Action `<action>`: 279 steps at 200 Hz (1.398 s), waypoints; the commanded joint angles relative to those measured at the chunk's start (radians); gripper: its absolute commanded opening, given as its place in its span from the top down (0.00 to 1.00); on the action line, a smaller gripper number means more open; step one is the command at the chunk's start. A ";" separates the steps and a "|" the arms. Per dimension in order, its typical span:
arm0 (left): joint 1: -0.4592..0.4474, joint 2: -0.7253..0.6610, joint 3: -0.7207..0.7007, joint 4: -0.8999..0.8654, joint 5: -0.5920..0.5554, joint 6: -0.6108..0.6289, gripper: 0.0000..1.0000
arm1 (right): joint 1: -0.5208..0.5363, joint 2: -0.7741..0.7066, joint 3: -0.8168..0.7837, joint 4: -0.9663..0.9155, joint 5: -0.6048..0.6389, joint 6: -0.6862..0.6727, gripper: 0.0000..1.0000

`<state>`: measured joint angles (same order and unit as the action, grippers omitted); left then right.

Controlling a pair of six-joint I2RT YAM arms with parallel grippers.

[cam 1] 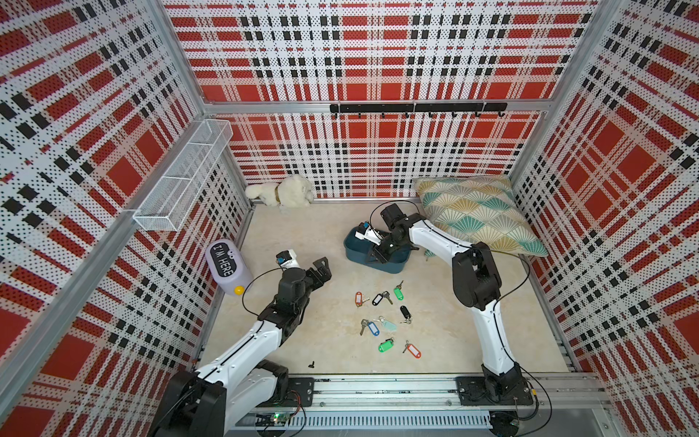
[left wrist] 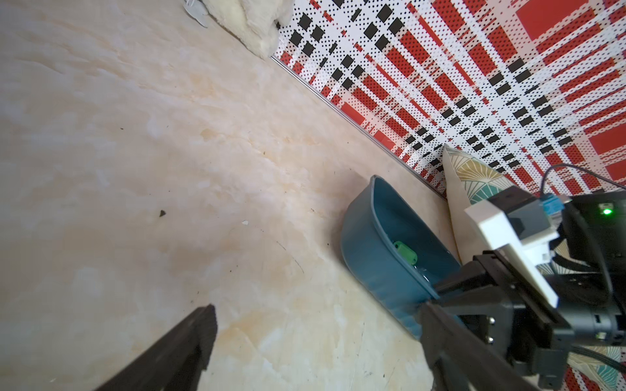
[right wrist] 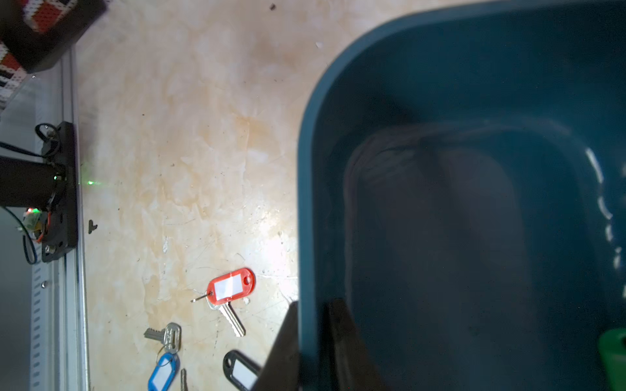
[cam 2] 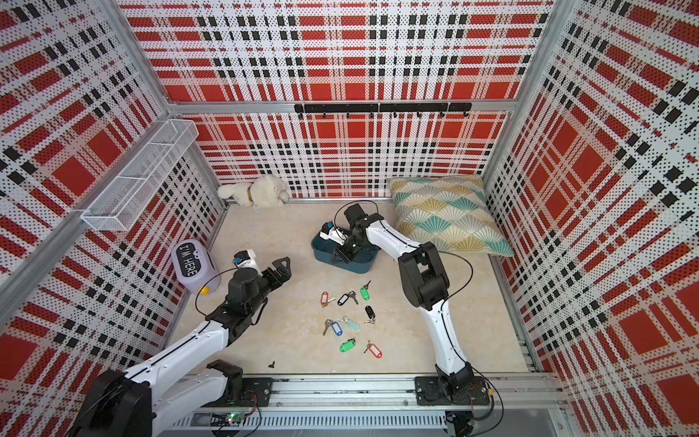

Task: Take the keys out of the storage box
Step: Adjust the storage box at the center of the board.

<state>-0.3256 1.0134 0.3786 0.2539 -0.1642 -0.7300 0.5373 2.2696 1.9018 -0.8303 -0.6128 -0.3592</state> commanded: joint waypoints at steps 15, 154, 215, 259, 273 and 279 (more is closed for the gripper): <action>0.008 -0.004 0.001 0.045 0.019 -0.008 0.00 | 0.007 -0.084 -0.036 0.033 0.083 0.075 0.59; -0.032 0.649 0.450 0.222 0.216 0.103 0.00 | 0.028 -0.325 -0.474 0.480 0.695 0.868 0.34; -0.057 0.740 0.474 0.255 0.282 0.121 0.00 | 0.026 -0.169 -0.351 0.437 0.778 0.901 0.38; -0.096 0.784 0.500 0.264 0.307 0.127 0.00 | 0.024 -0.097 -0.285 0.426 0.842 0.905 0.46; -0.105 0.787 0.497 0.269 0.313 0.123 0.01 | 0.022 -0.071 -0.257 0.414 0.841 0.905 0.47; -0.107 0.788 0.494 0.272 0.315 0.122 0.01 | 0.022 -0.061 -0.246 0.412 0.838 0.905 0.48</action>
<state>-0.4168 1.7844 0.8558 0.4854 0.1223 -0.6220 0.5598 2.1624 1.6085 -0.4034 0.1883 0.5377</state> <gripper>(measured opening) 0.995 0.530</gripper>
